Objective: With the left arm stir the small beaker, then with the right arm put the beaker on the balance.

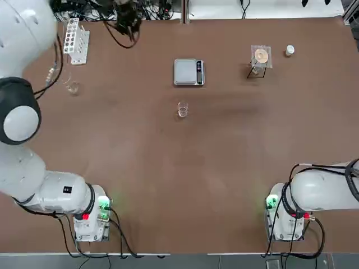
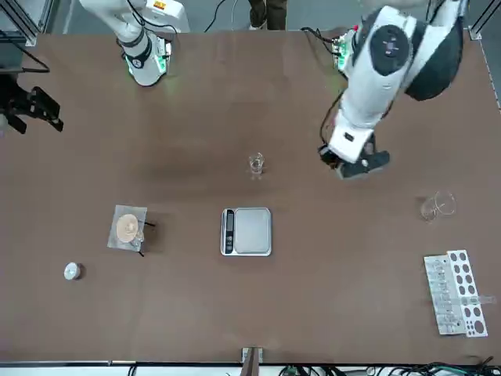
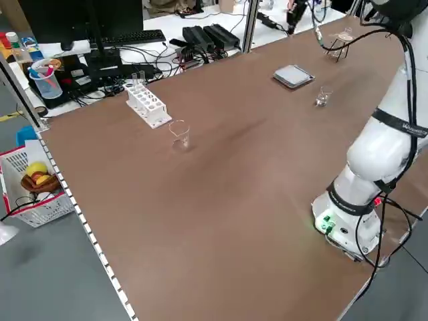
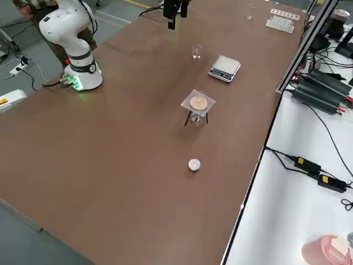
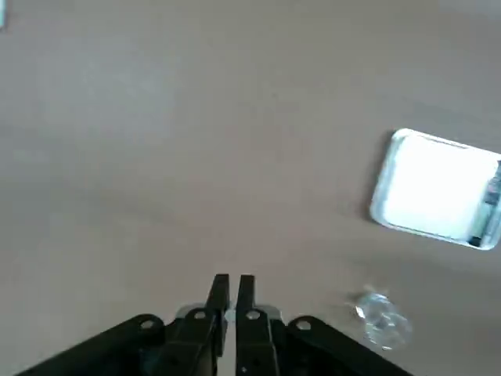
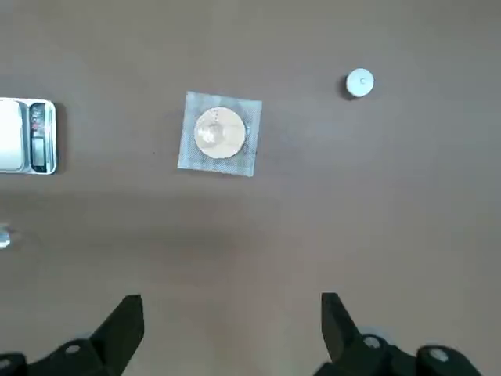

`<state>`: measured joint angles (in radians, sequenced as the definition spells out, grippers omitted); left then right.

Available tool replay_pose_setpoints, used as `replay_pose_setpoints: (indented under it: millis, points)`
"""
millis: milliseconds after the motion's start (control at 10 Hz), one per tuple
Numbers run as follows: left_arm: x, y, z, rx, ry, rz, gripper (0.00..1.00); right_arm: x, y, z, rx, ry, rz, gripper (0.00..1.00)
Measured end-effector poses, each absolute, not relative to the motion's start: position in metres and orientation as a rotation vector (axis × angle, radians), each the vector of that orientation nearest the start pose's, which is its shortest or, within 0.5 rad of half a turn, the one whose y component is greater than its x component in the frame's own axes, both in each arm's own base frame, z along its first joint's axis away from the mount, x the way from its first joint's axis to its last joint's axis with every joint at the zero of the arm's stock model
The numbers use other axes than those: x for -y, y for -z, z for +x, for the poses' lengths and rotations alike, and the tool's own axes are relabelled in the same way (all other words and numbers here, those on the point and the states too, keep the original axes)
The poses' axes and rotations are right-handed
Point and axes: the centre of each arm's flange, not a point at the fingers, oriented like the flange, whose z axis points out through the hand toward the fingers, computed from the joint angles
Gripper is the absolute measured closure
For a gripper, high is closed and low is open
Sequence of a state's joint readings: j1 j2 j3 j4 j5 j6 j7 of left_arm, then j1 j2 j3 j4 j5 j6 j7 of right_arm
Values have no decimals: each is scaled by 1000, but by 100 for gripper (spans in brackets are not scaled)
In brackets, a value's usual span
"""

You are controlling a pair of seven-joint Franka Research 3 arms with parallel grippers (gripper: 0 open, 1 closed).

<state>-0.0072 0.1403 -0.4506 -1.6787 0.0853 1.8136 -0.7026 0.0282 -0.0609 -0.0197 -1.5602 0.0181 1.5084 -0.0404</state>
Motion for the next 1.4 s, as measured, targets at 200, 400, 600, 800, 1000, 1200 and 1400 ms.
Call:
replay_pose_setpoints:
  millis: [200, 400, 600, 800, 1000, 1200, 1400]
  points:
    - [172, -529, 569, 351, -18, -3105, 92, -15, -656, 528, 212, -4, -3090, 0]
    - [88, -530, 586, 335, -40, -3114, 92, -21, -654, 526, 436, -17, -3033, 0]
    - [10, -529, 593, 310, -42, -3103, 92, -31, -652, 526, 713, -13, -2973, 0]
    - [-55, -534, 594, 267, -4, -3094, 92, -60, -643, 528, 909, 1, -2880, 0]
    - [-131, -535, 588, 258, 60, -3120, 92, -88, -617, 537, 1048, 59, -2783, 0]
    - [-191, -522, 585, 258, 118, -3119, 92, -117, -591, 544, 1167, 127, -2719, 0]
    - [-213, -509, 588, 295, 158, -3148, 92, -143, -574, 546, 1264, 226, -2643, 0]
